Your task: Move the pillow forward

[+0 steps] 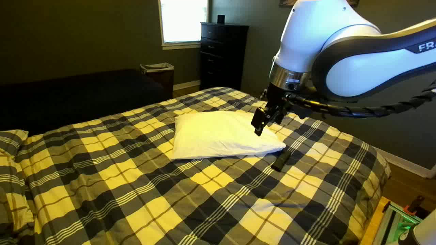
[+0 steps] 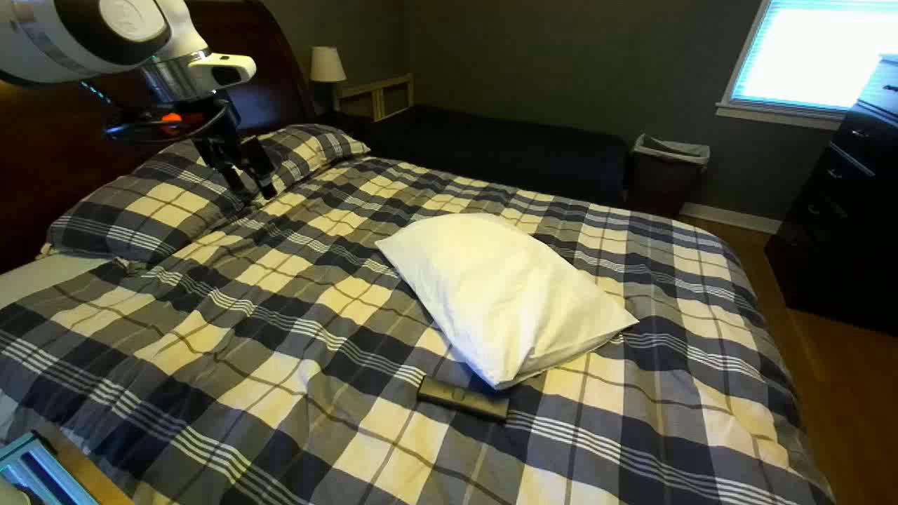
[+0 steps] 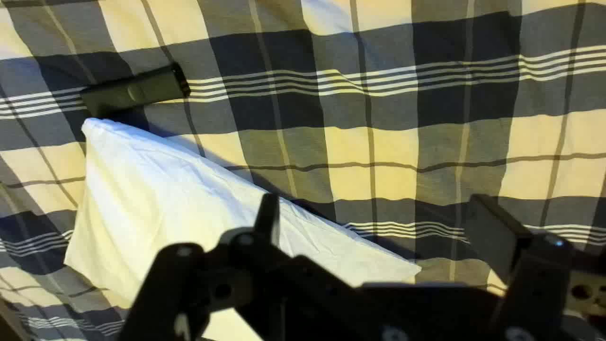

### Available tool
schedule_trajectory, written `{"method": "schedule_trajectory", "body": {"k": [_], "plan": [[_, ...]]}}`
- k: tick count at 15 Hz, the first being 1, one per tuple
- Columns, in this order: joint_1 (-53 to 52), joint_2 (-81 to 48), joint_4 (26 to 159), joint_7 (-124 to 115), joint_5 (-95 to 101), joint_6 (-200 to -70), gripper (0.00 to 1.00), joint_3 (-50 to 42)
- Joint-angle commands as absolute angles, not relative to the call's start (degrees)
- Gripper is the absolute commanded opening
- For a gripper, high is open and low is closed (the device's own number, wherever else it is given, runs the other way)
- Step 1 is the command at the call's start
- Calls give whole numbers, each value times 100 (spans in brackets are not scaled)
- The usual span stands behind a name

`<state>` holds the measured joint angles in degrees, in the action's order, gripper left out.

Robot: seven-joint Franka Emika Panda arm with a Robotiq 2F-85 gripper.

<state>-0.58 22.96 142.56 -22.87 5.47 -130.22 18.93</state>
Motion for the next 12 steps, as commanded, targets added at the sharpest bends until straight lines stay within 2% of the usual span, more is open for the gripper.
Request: {"method": "schedule_trajectory", "body": {"k": [1,6,12], "plan": [[-213,2277,14245,-2341,625,-13001,100,1743],[106,2016,14060,-2777,1076,-12805,100,1863],[942,1044,13906,-3958,3501,-12814,100,1672]]}}
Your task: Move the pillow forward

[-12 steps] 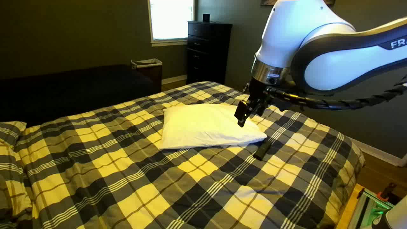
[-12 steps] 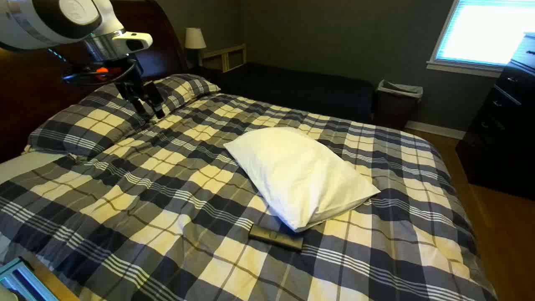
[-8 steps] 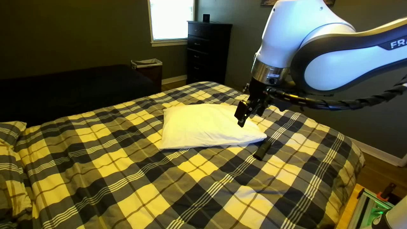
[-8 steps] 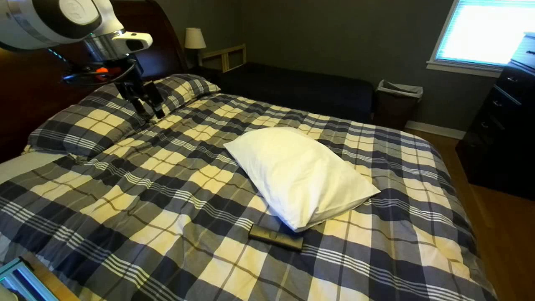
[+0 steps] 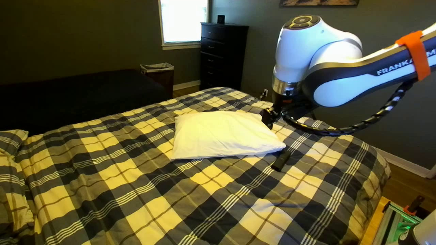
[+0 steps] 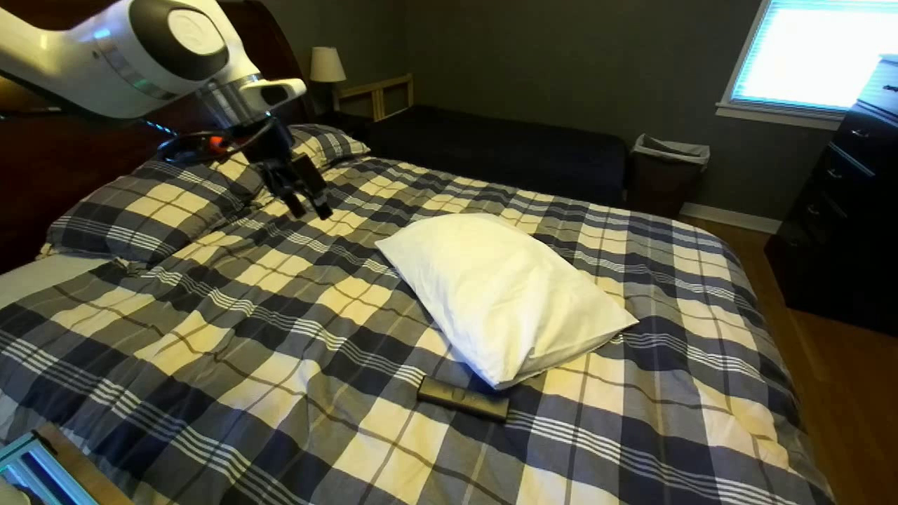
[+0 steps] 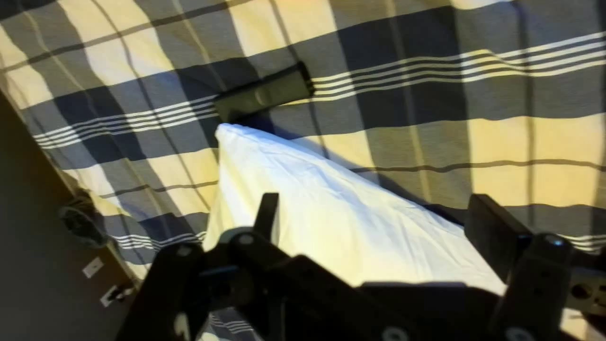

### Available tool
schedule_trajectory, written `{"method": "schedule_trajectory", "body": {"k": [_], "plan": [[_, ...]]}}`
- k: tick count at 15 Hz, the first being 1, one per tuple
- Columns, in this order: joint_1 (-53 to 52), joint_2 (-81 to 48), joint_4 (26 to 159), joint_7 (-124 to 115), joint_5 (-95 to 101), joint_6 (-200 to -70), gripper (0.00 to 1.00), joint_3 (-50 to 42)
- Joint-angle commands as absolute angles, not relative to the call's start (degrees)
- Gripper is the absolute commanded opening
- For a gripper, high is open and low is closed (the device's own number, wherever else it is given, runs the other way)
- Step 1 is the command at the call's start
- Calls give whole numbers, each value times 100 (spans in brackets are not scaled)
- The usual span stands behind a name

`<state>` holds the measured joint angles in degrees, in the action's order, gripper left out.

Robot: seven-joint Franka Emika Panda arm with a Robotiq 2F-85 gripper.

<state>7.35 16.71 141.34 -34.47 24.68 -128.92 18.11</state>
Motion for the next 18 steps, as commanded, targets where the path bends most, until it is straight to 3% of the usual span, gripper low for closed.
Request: {"method": "schedule_trajectory", "body": {"k": [1,10,18], "plan": [[926,863,13874,-3951,3793,-12817,100,1540],[563,-439,13452,-3413,5051,-12966,100,300],[379,-501,13395,-3347,5211,-12874,100,122]]}}
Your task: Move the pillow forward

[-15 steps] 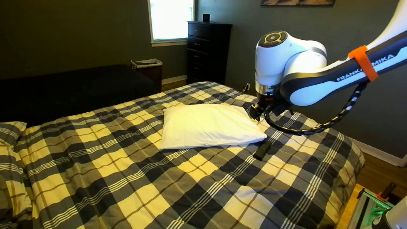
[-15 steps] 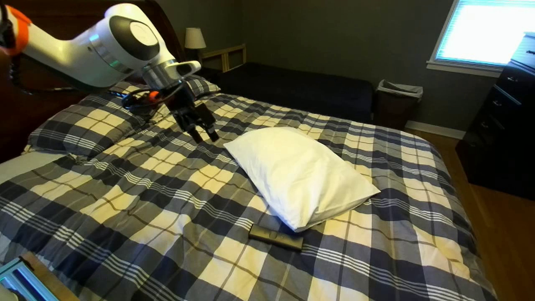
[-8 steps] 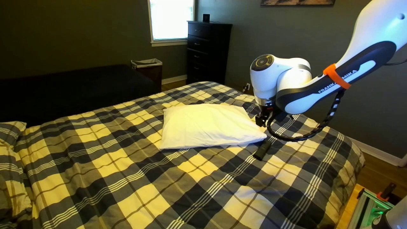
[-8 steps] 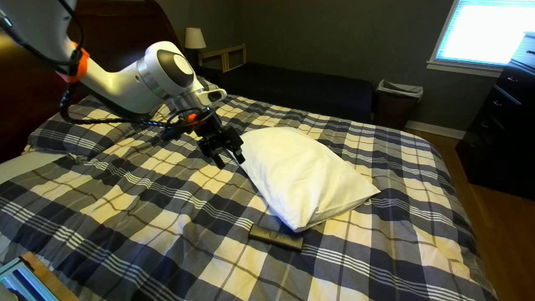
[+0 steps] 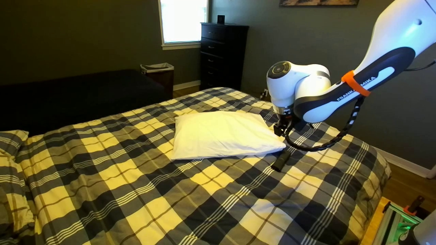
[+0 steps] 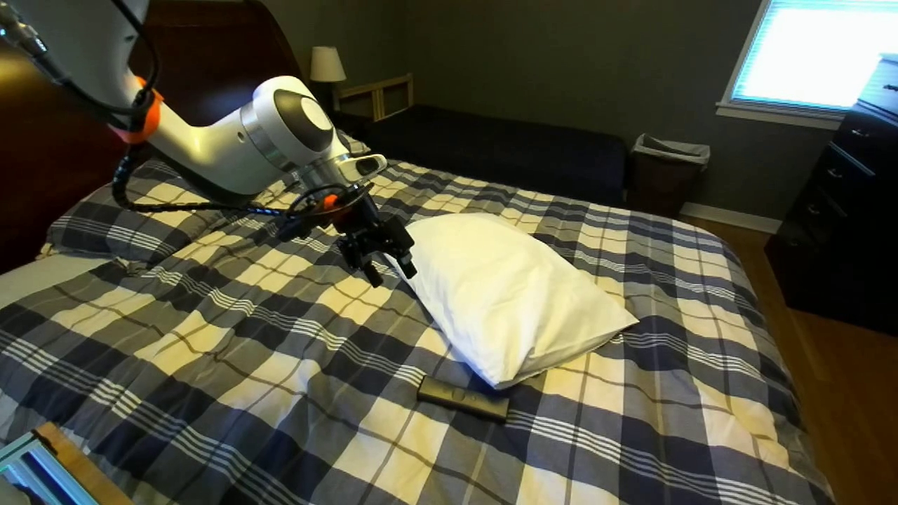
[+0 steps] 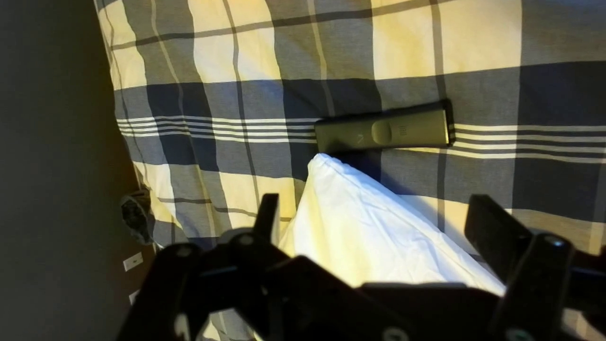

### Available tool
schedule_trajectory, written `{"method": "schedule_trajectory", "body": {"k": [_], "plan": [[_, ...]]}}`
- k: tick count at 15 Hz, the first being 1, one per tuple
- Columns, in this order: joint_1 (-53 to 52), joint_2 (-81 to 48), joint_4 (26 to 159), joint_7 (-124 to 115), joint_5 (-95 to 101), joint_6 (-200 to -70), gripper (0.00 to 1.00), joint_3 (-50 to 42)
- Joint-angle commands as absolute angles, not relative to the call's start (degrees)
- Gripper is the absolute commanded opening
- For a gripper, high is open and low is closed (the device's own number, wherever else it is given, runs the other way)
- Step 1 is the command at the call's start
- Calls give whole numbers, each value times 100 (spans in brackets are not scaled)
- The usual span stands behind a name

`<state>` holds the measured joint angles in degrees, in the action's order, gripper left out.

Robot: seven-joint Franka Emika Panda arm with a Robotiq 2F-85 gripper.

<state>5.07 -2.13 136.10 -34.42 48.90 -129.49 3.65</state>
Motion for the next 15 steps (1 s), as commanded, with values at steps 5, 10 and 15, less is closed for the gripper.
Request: {"method": "schedule_trajectory", "body": {"k": [5,10,15], "plan": [[475,-1165,13116,-2401,6107,-13665,100,-276],[624,-1955,12798,-2013,6891,-14931,100,-602],[831,-2725,12361,-1783,6924,-15540,100,-771]]}}
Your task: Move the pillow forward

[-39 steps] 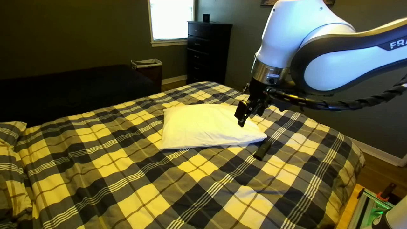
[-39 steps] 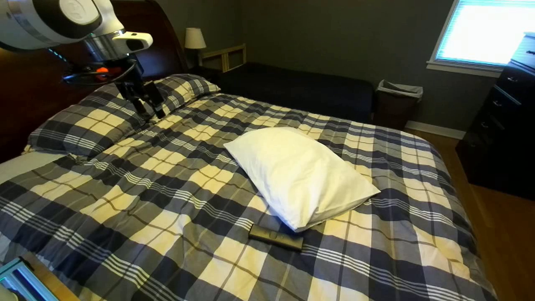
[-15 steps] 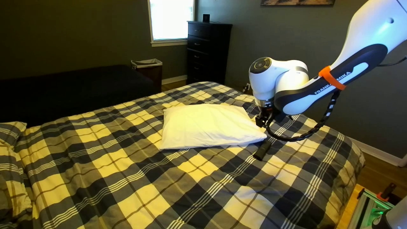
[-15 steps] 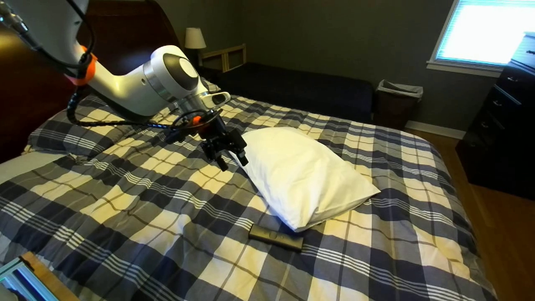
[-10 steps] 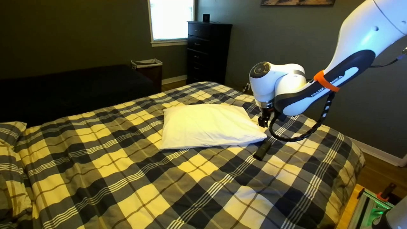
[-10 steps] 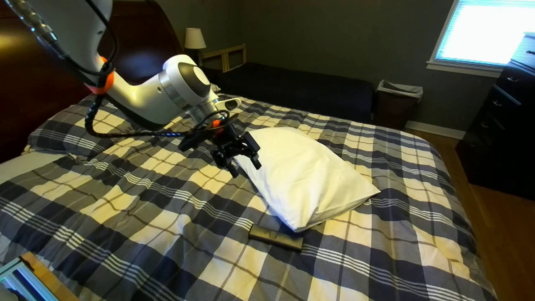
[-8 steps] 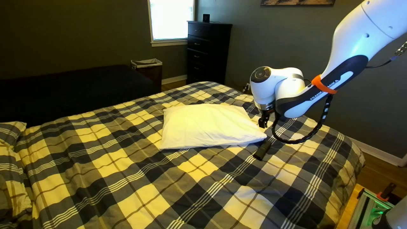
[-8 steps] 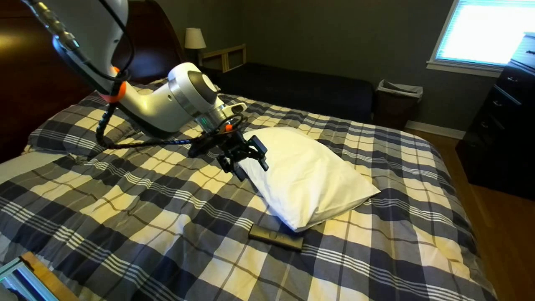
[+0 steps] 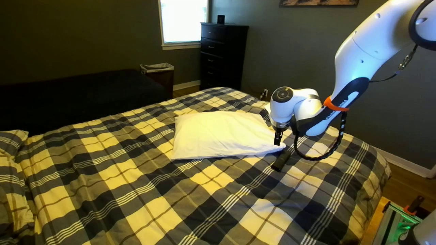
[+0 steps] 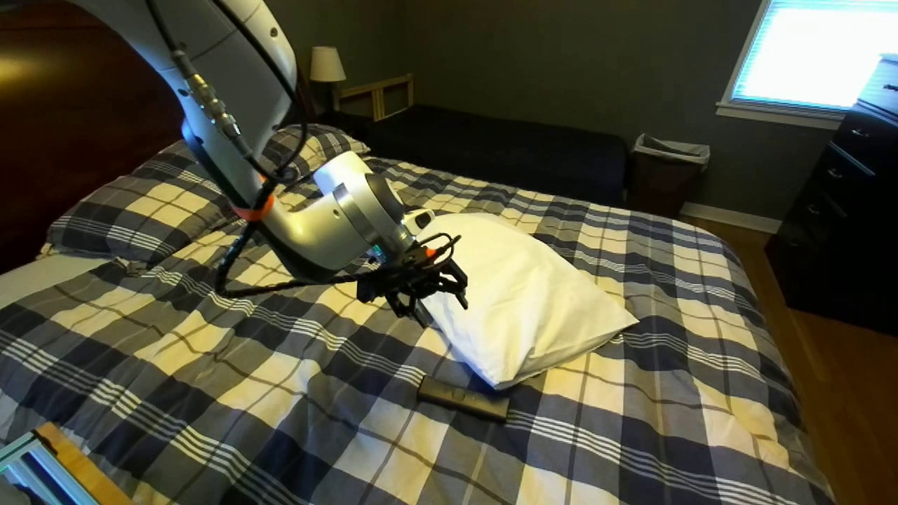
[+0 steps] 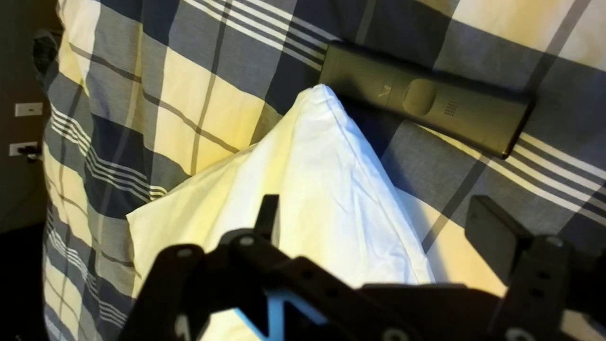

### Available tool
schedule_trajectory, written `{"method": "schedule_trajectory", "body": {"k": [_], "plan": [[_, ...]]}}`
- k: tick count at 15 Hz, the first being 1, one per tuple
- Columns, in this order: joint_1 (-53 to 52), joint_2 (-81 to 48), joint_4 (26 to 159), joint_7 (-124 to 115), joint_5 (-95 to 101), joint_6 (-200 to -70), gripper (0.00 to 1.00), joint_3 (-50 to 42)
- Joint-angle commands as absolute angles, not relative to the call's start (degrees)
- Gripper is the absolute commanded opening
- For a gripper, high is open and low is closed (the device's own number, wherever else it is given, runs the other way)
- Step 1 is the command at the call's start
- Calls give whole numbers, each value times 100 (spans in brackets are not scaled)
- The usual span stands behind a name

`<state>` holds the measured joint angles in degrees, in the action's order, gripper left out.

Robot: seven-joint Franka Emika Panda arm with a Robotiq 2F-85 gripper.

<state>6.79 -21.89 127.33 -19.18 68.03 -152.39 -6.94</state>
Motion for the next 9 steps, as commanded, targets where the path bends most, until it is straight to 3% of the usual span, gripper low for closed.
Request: {"method": "schedule_trajectory", "body": {"k": [1,9], "plan": [[889,-2872,12261,-1716,6872,-15600,100,-793],[1229,-3856,11386,-1850,6749,-16018,100,-803]]}}
